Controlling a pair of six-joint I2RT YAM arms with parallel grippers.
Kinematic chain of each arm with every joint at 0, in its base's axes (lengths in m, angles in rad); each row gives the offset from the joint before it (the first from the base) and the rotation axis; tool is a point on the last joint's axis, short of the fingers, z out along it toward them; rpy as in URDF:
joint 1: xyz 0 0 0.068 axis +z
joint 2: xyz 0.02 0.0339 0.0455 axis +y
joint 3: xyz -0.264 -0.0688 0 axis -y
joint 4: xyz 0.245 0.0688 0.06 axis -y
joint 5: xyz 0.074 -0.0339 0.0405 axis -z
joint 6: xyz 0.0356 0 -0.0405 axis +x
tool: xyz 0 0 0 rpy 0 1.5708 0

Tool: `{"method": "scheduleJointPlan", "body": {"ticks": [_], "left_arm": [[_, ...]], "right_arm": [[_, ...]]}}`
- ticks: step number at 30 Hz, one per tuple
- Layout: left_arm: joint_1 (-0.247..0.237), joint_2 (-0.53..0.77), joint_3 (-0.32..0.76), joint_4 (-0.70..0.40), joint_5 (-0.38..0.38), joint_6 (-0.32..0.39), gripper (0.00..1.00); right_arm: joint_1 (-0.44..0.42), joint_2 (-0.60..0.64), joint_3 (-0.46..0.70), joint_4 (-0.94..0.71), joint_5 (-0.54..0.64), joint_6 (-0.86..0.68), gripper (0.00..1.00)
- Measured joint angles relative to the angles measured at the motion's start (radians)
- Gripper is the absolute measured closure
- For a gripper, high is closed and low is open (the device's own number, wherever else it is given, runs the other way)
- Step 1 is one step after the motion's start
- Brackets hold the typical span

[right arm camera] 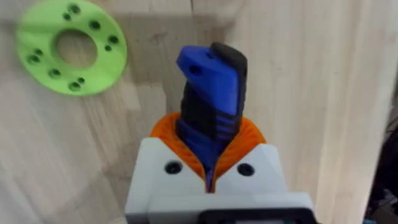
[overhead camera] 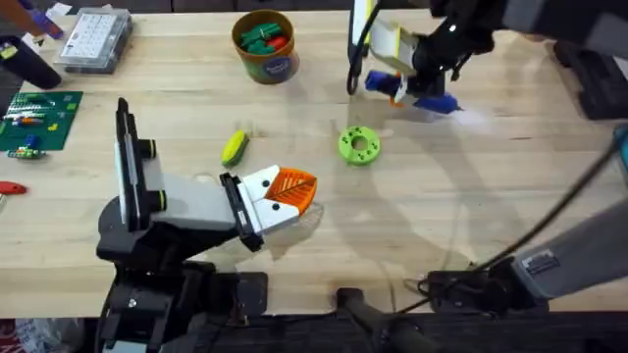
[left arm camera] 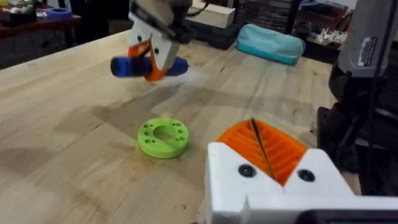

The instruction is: Pick up the gripper from the table and insert it into the empty holder that is missing its gripper. Then pick up a screw, insert it into the mounting hole, and use the screwdriver to tighten it. Finally, clean up the table by picking up the vegetable and placing it into the bucket.

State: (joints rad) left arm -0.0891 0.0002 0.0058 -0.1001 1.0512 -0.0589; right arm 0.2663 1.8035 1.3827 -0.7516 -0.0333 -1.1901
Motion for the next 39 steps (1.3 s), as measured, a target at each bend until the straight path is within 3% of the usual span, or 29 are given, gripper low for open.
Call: {"method": "scheduleJointPlan", "body": {"ticks": [6,15,16,17,19,21,22,23,26,29,35,39], "left_arm": [[0.000,0.000,0.000,0.000,0.000,0.000,0.996],[0.000,0.000,0.000,0.000,0.000,0.000,0.996],[0.000,0.000,0.000,0.000,0.000,0.000,0.996],[0.000,0.000,0.000,0.000,0.000,0.000,0.996],[0.000,0.000,0.000,0.000,0.000,0.002,0.979],[0.000,0.000,0.000,0.001,-0.001,0.007,0.812],[0.000,0.000,0.000,0.000,0.000,0.007,0.653],[0.000,0.000,0.000,0.000,0.000,0.007,0.488],[0.000,0.000,0.000,0.000,0.000,0.006,0.060],[0.000,0.000,0.000,0.000,0.000,0.006,0.016],[0.000,0.000,0.000,0.002,-0.002,0.006,0.015],[0.000,0.000,0.000,0.006,-0.027,0.006,0.014]], "right_arm": [[-0.052,0.129,0.001,0.019,0.014,-0.063,0.988],[-0.073,0.143,0.008,0.034,0.023,-0.078,0.978],[-0.073,0.143,0.008,0.034,0.024,-0.078,0.924],[-0.073,0.142,0.008,0.034,0.025,-0.079,0.804],[-0.073,0.142,0.008,0.038,0.025,-0.082,0.496],[-0.073,0.135,0.008,0.040,0.025,-0.082,0.197],[-0.073,0.127,0.008,0.037,0.025,-0.082,0.080],[-0.073,0.115,0.008,0.033,0.025,-0.081,0.025],[-0.069,0.053,0.008,0.018,0.025,-0.044,0.007],[-0.059,-0.051,0.009,0.018,0.025,0.023,0.005],[-0.030,-0.300,0.014,0.017,0.017,0.220,0.005],[-0.024,-0.403,0.026,-0.009,0.012,0.354,0.005]]}}
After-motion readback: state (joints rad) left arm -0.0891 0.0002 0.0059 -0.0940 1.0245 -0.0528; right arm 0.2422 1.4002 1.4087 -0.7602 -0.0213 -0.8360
